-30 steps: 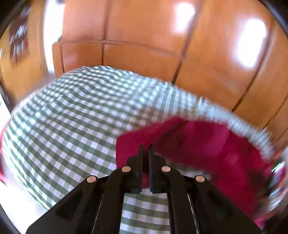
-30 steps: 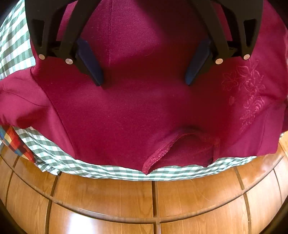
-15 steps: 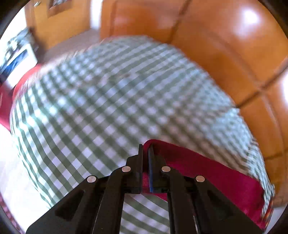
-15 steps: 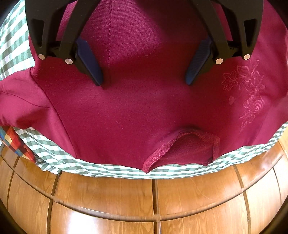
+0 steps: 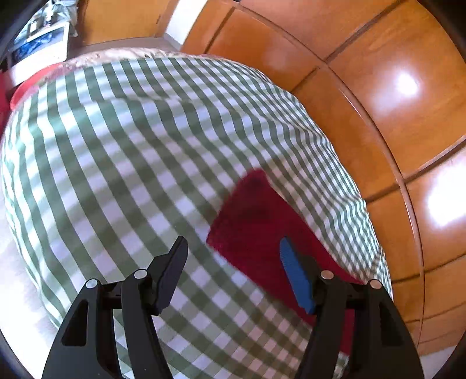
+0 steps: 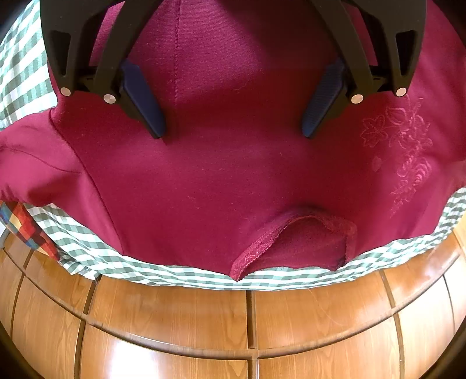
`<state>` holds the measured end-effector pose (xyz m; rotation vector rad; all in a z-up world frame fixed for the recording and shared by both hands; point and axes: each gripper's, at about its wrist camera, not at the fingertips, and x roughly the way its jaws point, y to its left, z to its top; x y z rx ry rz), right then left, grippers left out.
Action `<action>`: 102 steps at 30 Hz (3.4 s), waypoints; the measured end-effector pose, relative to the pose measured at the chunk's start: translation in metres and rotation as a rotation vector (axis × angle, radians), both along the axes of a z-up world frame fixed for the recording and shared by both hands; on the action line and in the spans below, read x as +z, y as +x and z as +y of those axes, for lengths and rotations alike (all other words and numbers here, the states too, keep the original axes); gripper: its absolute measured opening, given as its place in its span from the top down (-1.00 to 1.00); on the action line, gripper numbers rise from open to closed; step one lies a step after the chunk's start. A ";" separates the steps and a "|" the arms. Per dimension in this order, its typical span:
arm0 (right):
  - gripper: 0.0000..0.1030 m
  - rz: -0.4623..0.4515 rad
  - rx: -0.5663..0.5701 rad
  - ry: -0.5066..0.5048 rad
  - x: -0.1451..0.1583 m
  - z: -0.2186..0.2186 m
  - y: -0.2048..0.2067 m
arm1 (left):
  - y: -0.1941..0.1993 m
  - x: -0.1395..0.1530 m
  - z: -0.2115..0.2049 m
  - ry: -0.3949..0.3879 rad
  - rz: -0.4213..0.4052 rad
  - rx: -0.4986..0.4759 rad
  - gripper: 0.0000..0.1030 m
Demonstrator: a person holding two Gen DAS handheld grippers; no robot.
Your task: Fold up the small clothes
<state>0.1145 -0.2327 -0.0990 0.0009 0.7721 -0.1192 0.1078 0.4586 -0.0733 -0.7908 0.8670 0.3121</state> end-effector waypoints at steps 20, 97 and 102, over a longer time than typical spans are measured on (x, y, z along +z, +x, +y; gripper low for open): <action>-0.88 0.004 -0.016 -0.033 -0.001 0.003 0.000 | 0.035 -0.016 -0.031 0.223 0.222 0.025 0.83; 0.10 -0.233 -0.673 0.246 0.081 -0.365 -0.185 | -0.028 -0.006 -0.458 0.630 -0.053 -0.633 -0.51; 0.10 -0.201 -0.732 0.368 0.074 -0.417 -0.159 | -0.028 -0.006 -0.457 0.626 -0.054 -0.632 -0.52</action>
